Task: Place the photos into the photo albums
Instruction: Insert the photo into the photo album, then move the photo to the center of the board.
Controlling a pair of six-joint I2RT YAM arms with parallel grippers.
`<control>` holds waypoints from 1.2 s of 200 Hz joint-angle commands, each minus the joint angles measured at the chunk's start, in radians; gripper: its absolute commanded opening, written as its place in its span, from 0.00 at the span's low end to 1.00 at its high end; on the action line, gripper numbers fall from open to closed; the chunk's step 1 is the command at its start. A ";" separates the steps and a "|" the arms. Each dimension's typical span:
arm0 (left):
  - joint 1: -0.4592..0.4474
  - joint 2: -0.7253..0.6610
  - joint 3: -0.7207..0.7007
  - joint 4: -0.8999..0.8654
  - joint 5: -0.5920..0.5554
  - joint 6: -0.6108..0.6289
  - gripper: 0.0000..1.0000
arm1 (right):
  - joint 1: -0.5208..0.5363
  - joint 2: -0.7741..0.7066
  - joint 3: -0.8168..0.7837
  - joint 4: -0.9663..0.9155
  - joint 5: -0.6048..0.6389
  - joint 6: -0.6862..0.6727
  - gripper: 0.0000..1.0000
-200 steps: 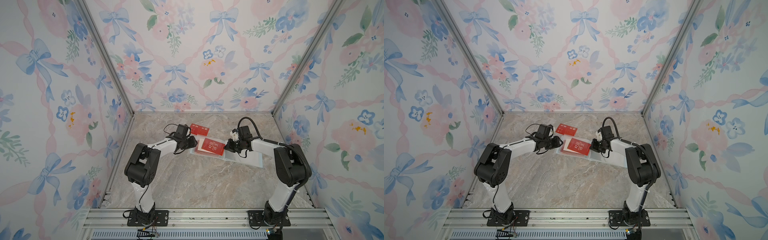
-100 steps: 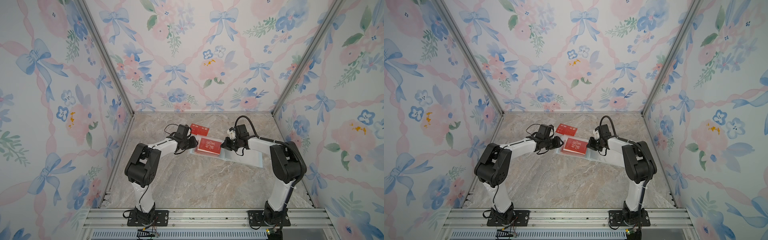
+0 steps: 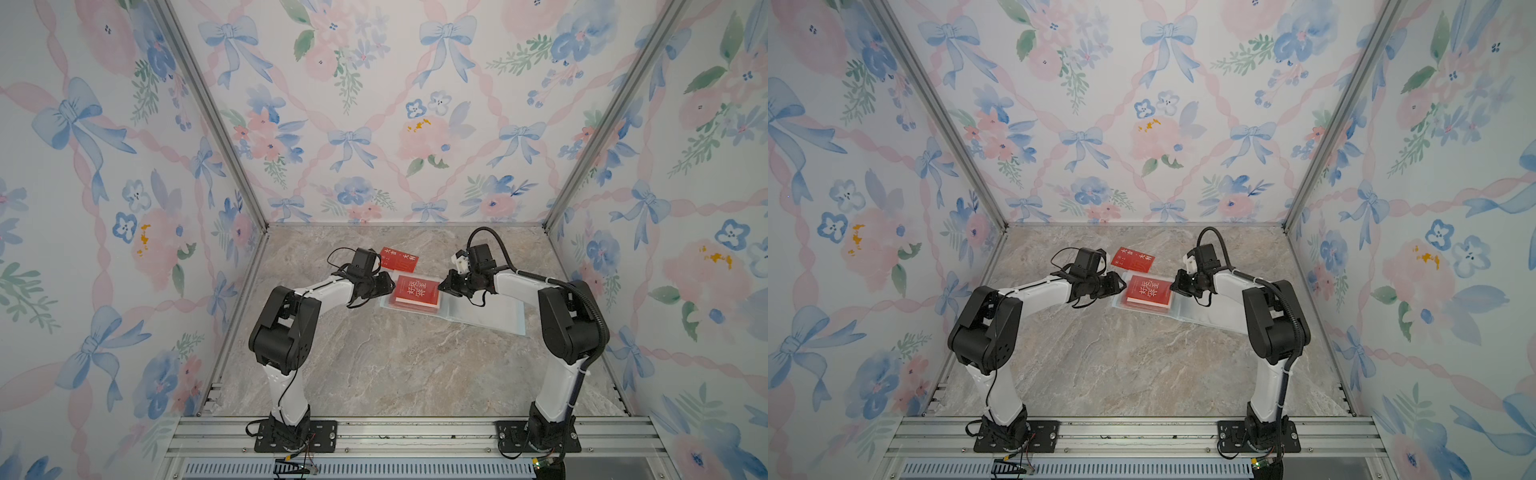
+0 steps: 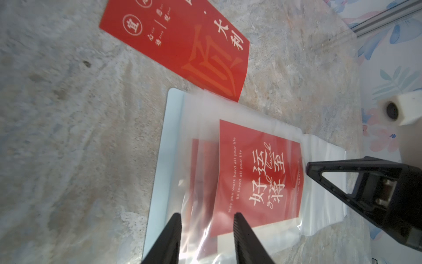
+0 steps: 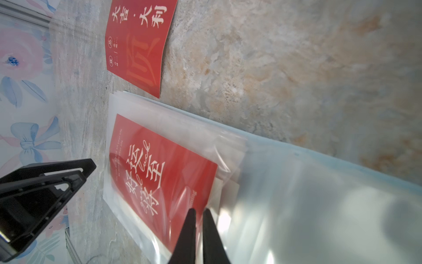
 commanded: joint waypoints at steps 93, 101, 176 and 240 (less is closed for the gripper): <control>0.040 0.275 0.452 0.007 0.030 -0.046 0.41 | -0.001 -0.240 -0.111 -0.167 0.075 -0.135 0.13; 0.039 0.316 0.500 0.007 0.032 -0.054 0.40 | -0.001 -0.254 -0.115 -0.182 0.083 -0.147 0.13; 0.003 0.705 1.025 0.001 0.116 -0.242 0.36 | -0.019 -0.461 -0.251 -0.223 0.127 -0.155 0.14; -0.090 0.800 1.075 -0.004 0.152 -0.285 0.36 | -0.041 -0.490 -0.289 -0.214 0.129 -0.160 0.14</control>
